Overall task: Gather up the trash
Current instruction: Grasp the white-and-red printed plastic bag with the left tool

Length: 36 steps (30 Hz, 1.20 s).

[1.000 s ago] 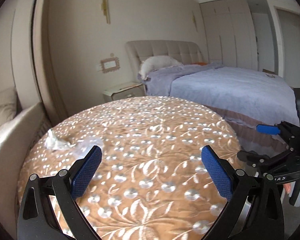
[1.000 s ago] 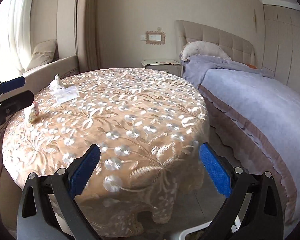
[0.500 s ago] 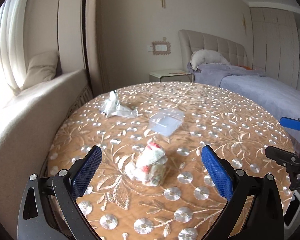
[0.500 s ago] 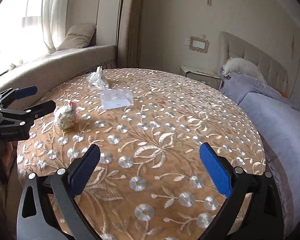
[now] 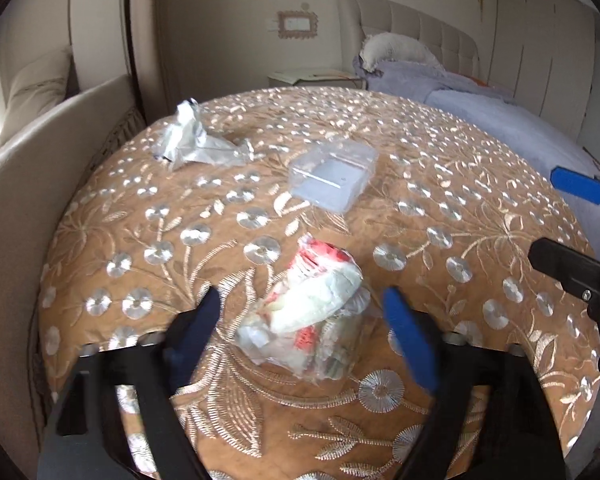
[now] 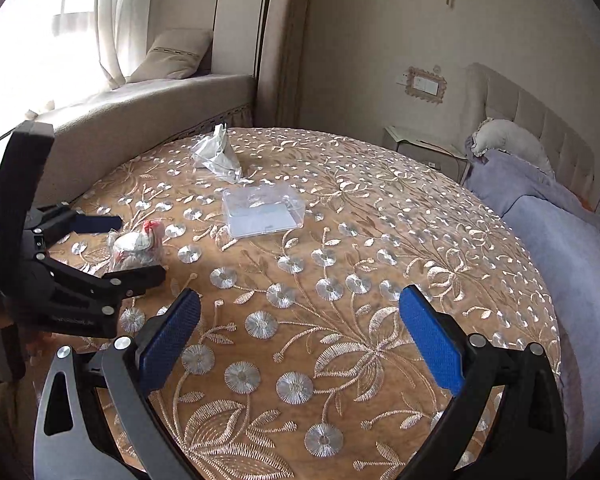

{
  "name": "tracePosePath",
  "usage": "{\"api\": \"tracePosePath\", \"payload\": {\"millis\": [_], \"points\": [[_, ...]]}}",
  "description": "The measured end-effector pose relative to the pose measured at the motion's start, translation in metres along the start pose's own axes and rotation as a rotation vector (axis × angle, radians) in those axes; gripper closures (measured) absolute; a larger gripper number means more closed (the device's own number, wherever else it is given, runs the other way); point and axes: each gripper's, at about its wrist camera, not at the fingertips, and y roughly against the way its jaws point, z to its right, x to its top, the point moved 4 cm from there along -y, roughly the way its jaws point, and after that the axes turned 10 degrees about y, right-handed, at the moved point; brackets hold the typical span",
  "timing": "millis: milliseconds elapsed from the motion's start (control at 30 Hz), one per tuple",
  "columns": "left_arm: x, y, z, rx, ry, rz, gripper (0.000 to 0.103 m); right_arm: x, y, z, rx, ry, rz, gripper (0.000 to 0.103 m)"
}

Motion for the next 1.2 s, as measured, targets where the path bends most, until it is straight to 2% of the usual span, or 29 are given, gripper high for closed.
{"api": "tracePosePath", "payload": {"millis": [100,233,433,567,700,833,967,1133,1200], "points": [[0.001,0.002,0.003,-0.006,-0.031,0.006,0.047,0.006,-0.009,-0.001,0.011,-0.015,-0.013,0.004],[0.013,0.021,-0.008,0.071,-0.047,0.081,0.047,0.02,-0.026,-0.007,0.033,-0.052,-0.025,0.004],[0.044,0.056,-0.049,0.112,0.046,0.212,0.047,0.046,-0.056,-0.022,-0.032,-0.116,-0.052,0.004],[0.059,0.059,-0.07,0.132,0.092,0.249,0.047,0.057,-0.088,-0.022,-0.031,-0.266,-0.105,0.004],[0.066,0.061,-0.076,0.123,0.098,0.271,0.047,0.06,-0.122,-0.021,-0.011,-0.381,-0.204,0.004],[0.067,0.057,-0.08,0.121,0.101,0.28,0.047,0.059,-0.142,-0.029,0.007,-0.419,-0.271,0.004],[0.066,0.054,-0.085,0.097,0.123,0.284,0.047,0.071,-0.156,-0.04,0.006,-0.411,-0.292,0.004],[0.065,0.052,-0.09,0.086,0.136,0.286,0.047,0.079,-0.172,-0.041,-0.037,-0.441,-0.286,0.004],[0.065,0.052,-0.092,0.081,0.145,0.289,0.047,0.077,-0.176,-0.039,-0.052,-0.449,-0.287,0.009]]}}
